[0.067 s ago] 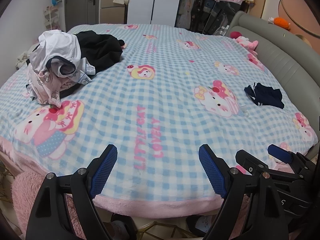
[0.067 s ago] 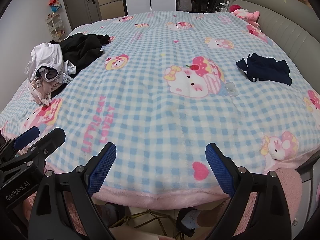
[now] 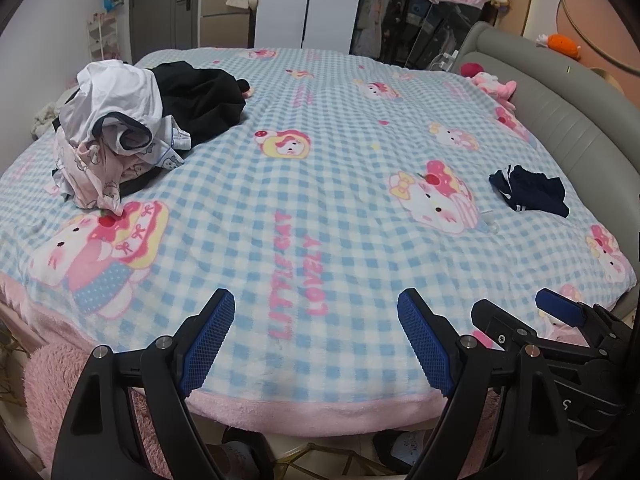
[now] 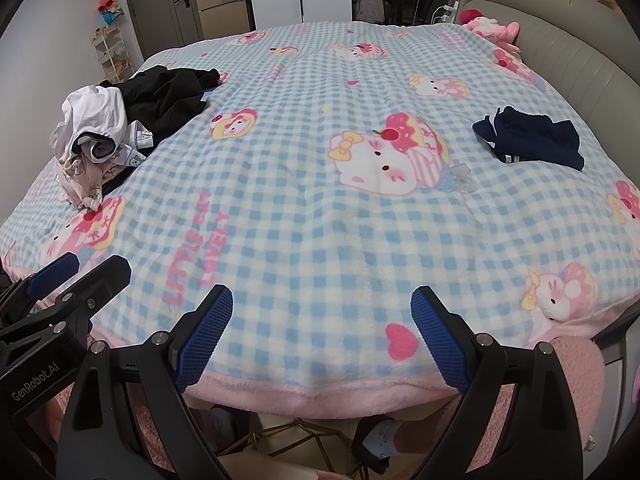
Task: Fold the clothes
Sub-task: 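Move both grippers toward the clothes pile on the bed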
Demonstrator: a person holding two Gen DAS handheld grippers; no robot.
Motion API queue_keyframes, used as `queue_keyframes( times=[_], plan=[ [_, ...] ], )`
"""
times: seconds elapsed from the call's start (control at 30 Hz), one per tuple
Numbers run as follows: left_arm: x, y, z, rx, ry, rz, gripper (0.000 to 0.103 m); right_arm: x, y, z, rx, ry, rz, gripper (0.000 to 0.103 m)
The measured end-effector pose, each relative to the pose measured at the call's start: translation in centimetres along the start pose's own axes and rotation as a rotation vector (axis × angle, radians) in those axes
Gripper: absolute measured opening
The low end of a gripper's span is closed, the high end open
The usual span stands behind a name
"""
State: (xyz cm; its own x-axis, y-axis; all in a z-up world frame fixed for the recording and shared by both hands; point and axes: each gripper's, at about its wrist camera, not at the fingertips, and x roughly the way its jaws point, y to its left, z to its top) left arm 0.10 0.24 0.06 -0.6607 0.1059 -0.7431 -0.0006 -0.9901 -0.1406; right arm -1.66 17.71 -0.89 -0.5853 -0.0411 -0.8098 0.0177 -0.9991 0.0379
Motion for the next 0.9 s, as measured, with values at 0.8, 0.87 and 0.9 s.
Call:
queue_keyframes(
  times=[0.8,0.87,0.9],
  plan=[
    [0.8,11.9,5.2,-0.194,-0.098,0.101,0.086,3.4,10.5,8.0,-0.239,-0.050,0.211,0.093],
    [2.1,14.6,6.3,-0.252,-0.112,0.140,0.085,4.3,12.7,9.4,-0.262,-0.052,0.228,0.093],
    [2.8,15.9,7.0,-0.277,-0.119,0.163,0.083,4.9,13.8,9.9,-0.273,-0.052,0.236,0.093]
  ],
)
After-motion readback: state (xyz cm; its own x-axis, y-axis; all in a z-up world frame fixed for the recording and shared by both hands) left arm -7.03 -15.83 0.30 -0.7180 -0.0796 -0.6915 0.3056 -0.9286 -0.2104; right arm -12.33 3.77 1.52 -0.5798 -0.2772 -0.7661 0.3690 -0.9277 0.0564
